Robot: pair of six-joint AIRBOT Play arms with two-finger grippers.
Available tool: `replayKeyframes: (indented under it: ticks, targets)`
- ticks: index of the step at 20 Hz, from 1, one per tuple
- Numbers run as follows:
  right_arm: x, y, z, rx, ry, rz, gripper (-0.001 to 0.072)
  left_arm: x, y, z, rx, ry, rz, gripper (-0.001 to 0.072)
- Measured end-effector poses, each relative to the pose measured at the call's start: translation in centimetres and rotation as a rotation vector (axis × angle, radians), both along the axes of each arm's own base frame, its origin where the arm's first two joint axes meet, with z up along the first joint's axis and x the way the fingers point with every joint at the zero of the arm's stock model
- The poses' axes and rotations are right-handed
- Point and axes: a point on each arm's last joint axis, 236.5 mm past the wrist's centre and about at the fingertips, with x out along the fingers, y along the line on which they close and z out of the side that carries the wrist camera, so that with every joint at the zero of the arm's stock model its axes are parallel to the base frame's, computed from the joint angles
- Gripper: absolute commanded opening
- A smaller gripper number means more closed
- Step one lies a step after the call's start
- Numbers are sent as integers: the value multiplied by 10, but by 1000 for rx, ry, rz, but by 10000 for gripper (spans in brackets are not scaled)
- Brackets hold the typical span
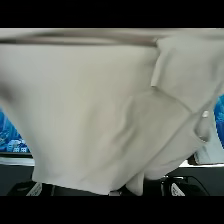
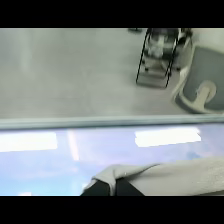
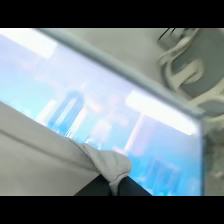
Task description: Fold the shirts.
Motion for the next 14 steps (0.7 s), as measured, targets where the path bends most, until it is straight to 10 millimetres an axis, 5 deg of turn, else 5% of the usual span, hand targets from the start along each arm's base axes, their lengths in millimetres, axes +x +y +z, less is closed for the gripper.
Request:
replayKeyframes:
  ticks: [5,8,11,12,13,14]
  targets:
    - [99,1,-187,176,496,0,19,82,15,-182,9,431,-28,26]
    - [144,21,-260,386,605,-26,20,116,20,-269,-34,603,-32,26]
    - [178,50,-297,582,626,-30,20,134,11,-338,-139,741,-41,27]
    - [185,59,-305,622,629,-29,29,136,7,-355,-182,784,-38,81]
    - [190,66,-313,648,634,-30,125,137,2,-369,-226,825,-37,288]
    - [193,72,-320,657,644,-28,296,136,-2,-379,-260,861,-41,547]
